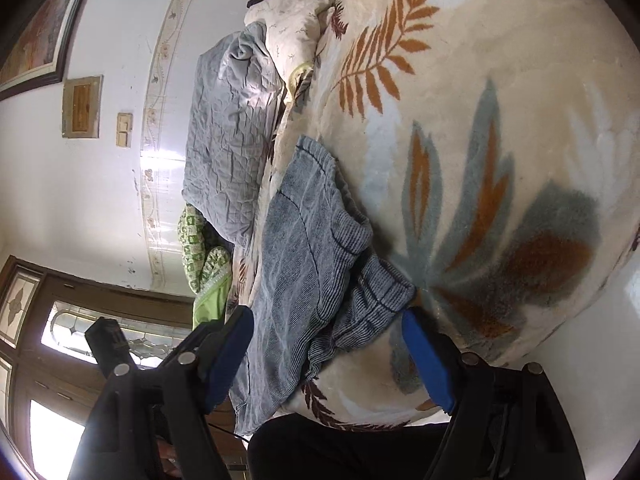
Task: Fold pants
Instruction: 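Lift the gripped jeans edge with the right tool and fold it over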
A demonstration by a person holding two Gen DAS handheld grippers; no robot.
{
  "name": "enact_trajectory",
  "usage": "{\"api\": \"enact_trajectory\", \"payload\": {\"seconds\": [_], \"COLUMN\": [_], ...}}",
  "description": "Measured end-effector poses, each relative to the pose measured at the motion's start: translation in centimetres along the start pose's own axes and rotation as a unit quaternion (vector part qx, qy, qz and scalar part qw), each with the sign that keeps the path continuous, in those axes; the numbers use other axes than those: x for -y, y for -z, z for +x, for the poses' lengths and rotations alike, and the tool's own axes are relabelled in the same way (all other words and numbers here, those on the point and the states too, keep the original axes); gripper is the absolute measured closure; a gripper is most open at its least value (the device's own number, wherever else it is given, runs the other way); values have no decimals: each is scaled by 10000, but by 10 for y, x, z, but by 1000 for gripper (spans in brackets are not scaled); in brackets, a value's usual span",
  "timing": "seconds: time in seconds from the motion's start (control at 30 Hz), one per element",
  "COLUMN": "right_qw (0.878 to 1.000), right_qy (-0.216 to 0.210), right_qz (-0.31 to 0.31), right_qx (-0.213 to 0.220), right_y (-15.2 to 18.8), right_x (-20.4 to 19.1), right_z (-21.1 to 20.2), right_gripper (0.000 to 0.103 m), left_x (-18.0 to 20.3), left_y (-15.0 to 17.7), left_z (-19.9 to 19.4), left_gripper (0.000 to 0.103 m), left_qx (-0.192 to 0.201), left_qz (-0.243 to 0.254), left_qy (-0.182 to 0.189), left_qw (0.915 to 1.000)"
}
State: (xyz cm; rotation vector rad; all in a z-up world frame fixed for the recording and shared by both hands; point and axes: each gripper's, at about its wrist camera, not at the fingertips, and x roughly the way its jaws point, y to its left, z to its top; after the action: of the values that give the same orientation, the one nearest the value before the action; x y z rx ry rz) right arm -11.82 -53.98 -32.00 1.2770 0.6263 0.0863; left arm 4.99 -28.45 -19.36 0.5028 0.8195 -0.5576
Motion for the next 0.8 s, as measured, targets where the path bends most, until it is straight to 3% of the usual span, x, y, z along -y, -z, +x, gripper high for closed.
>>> {"api": "enact_trajectory", "payload": {"seconds": [0.33,0.53,0.7,0.8], "right_qw": [9997,9998,9999,9995], "right_qy": [13,-68,-133,-220], "right_qz": [-52,59,94,85], "right_qx": [-223,-173,5,188], "right_y": [7,5,-3,-7], "right_x": [-4,0,-2,-4], "right_z": [8,13,11,9], "right_gripper": [24,24,23,23], "left_x": [-11,-17,-25,-26], "left_y": [-5,-3,9,25], "left_z": [-7,2,40,72], "left_gripper": [17,17,17,17], "left_qx": [168,42,-722,-1423], "left_qz": [-149,-214,-388,-447], "left_qy": [-133,-140,18,76], "left_qw": [9997,9997,9966,9888]}}
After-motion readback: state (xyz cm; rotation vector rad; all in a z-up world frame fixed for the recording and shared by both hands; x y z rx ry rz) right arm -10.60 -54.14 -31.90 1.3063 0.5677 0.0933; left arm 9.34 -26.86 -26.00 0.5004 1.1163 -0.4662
